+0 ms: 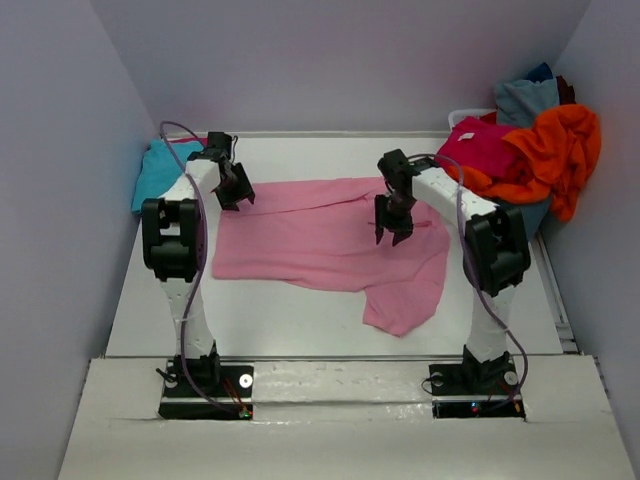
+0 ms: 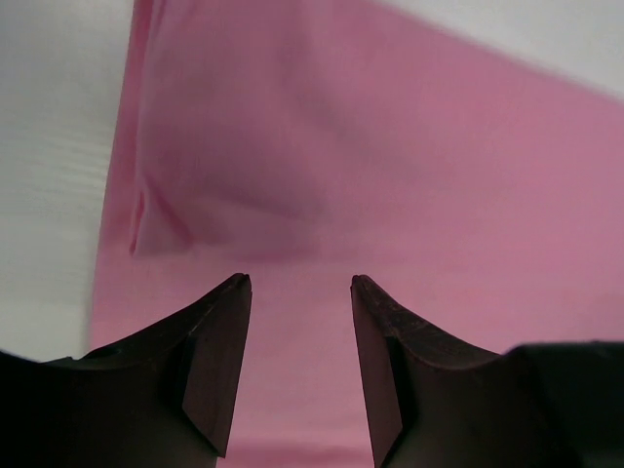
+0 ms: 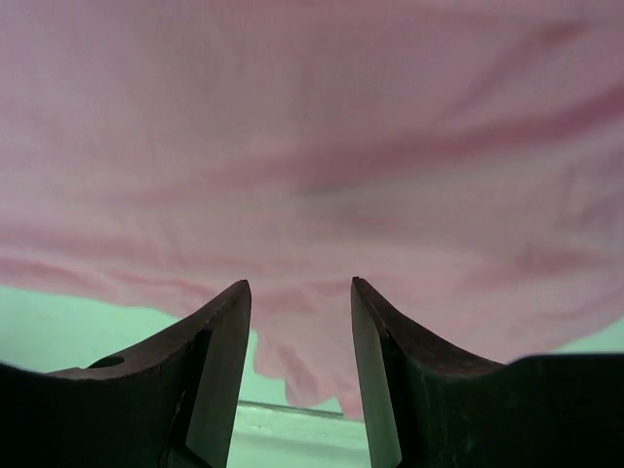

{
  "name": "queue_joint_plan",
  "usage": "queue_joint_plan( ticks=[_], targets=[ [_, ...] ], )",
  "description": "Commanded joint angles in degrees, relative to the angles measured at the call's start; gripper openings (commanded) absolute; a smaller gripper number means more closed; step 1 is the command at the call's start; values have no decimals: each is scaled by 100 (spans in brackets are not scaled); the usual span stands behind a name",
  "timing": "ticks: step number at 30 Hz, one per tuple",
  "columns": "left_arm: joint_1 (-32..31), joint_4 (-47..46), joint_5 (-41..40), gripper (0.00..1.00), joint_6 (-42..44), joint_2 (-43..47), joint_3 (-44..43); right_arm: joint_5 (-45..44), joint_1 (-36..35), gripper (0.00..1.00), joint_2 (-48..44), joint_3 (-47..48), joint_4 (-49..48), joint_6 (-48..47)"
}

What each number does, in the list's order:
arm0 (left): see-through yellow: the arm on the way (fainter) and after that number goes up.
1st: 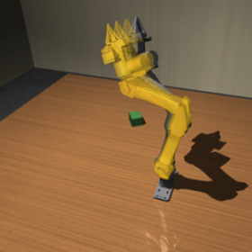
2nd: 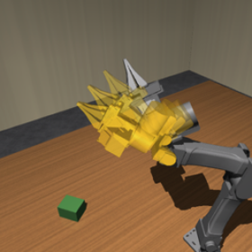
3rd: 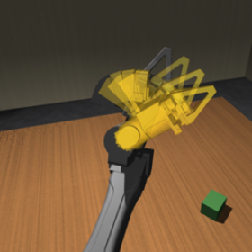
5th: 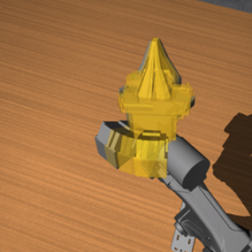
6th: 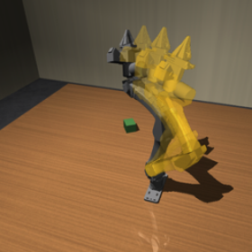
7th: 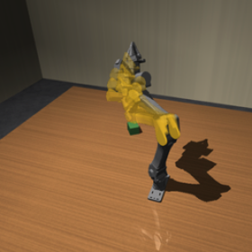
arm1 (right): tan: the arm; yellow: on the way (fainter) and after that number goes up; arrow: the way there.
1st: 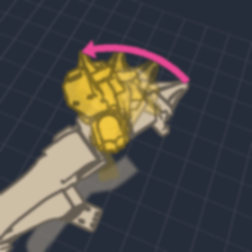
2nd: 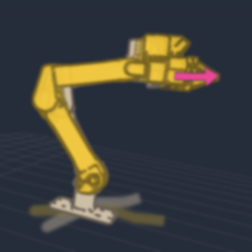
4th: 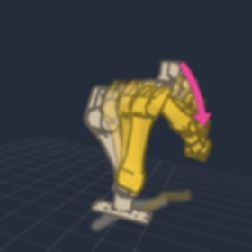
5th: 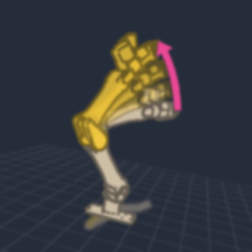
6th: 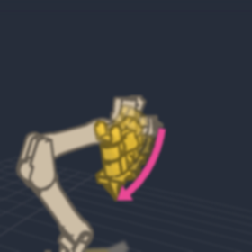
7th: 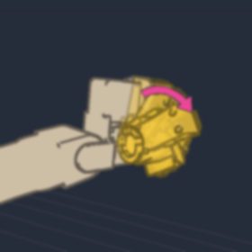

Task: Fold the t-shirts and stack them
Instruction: Smooth out the 1/3-folded T-shirt at the center of the board.

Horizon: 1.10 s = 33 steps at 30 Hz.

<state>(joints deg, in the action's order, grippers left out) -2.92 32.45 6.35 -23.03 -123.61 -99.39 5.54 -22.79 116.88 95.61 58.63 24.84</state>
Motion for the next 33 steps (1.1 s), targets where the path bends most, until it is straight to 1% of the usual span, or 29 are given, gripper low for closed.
queue_joint_plan(
  ticks=[1, 2, 3, 4, 6, 7, 9, 14, 18, 20, 24, 28, 33],
  targets=[
    [-208, -159, -169, 57, -114, 1733, 1183, 61, -59, 51, -1296, -1139, -440, 257],
    [-209, -212, -169, 57, -114, 1953, 1420, 105, -59, 51, -1299, -1376, -484, 284],
    [-270, -282, -291, 57, -114, 2346, 1875, 175, -59, 51, -1595, -1805, -580, 328],
    [-271, -318, -336, 57, -106, 2350, 2097, 202, -59, 51, -1729, -1983, -607, 355],
    [-271, -327, -362, 57, -114, 2850, 2476, 237, -59, 51, -2063, -2256, -599, 416],
    [-271, -344, -380, 57, -123, 3121, 2826, 263, -59, 50, -2160, -2475, -590, 434],
    [-323, -336, -336, 57, -132, 3360, 3266, 403, -112, 50, -2431, -2722, -633, 495],
    [-385, -423, -231, 57, -228, 3984, 3953, 492, -384, 50, -2854, -3539, -712, 714],
    [-385, -441, -257, 57, -237, 4257, 4427, 632, -603, 49, -3310, -4041, -774, 943],
    [-385, -441, -231, 57, -246, 4371, 4551, 659, -674, 49, -3390, -4243, -766, 1031],
    [-385, -441, -275, 57, -255, 4591, 4727, 711, -736, 49, -3908, -4683, -678, 1233],
    [-385, -388, -213, 57, -272, 4618, 4710, 799, -858, 49, -4243, -5051, -555, 1374],
    [-385, -371, -134, 57, -281, 4609, 4675, 834, -912, 49, -4481, -5290, -502, 1524]
  ],
)
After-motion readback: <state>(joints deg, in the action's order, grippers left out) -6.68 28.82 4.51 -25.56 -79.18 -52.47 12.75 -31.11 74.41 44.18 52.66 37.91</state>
